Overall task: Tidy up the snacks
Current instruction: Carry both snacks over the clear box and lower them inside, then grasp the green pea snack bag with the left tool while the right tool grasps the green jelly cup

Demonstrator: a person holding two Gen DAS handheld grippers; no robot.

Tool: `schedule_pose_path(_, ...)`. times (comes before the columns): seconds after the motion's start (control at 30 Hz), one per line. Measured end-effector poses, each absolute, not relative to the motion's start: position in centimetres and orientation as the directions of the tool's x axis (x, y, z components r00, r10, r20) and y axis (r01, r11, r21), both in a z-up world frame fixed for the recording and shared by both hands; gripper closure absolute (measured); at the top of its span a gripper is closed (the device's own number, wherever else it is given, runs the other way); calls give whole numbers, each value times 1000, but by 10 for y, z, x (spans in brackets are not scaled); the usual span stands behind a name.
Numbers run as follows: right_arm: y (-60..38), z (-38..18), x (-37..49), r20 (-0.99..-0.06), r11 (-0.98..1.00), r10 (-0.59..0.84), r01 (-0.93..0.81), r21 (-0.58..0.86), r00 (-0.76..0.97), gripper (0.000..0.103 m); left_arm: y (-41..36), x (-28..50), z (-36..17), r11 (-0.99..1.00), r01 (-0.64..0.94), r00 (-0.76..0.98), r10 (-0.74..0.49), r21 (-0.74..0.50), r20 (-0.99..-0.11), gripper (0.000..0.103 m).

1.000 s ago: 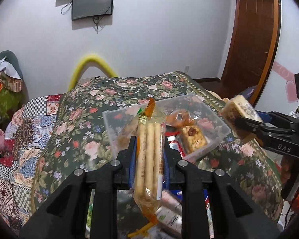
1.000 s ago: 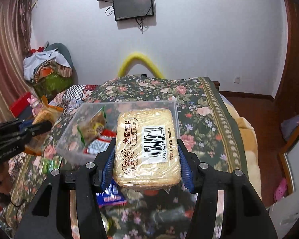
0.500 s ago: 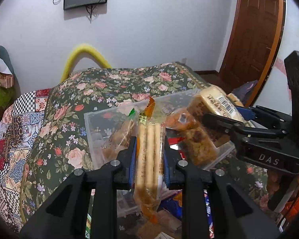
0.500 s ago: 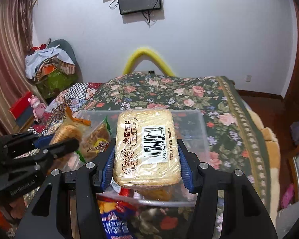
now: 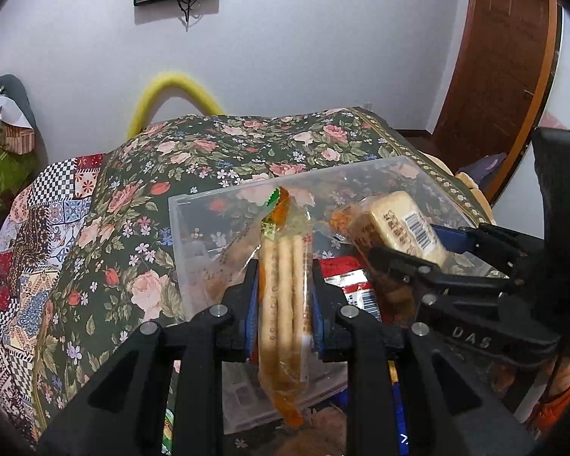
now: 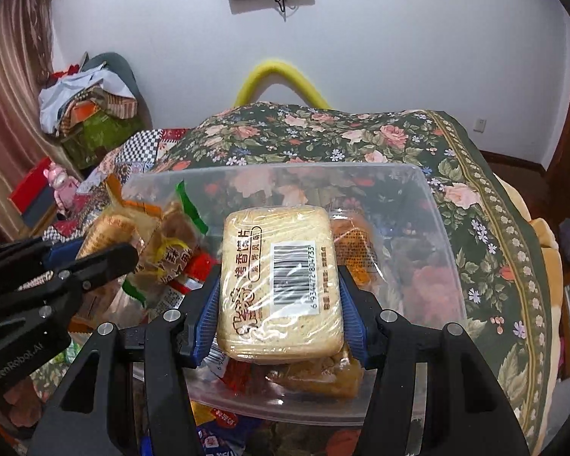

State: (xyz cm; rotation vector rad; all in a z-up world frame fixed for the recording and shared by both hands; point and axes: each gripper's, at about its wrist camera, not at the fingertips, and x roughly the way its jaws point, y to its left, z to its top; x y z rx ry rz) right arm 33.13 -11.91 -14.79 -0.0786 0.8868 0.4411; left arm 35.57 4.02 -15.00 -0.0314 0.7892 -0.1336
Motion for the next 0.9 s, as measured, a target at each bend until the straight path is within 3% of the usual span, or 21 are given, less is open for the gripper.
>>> schedule_pose_path(0.1,-118,-148,331,-774,907,323,-413,87,545,50,39,354,-148,991,108,692,-129,-75,-710,58)
schedule_pose_path(0.13,-118,-146,329,-776,907,315,-415,76,547,50,39,353,-148,993,98,693,-119,-70,-711,40)
schedule_pose_path(0.17,-119,-145,327,-776,908,306,-415,63,552,50,41,350,-146,994,82,700,-106,-69,-706,35)
schedule_pose_path(0.33,-122,-134,316,-769,908,291,-417,35,569,48,47,338,-141,992,79,694,-123,-94,-710,35)
schedule_pose_path(0.47,-127,-120,303,-750,912,286,-409,22,597,28,54,320,-133,993,76,695,-119,-93,-709,35)
schedule_pose_path(0.67,-134,-100,275,-721,912,308,-408,38,621,17,68,286,-121,994,75,696,-106,-74,-710,34)
schedule_pose_path(0.9,-125,-96,235,-707,892,288,-450,-48,646,17,96,243,-121,998,45,689,-69,-52,-722,33)
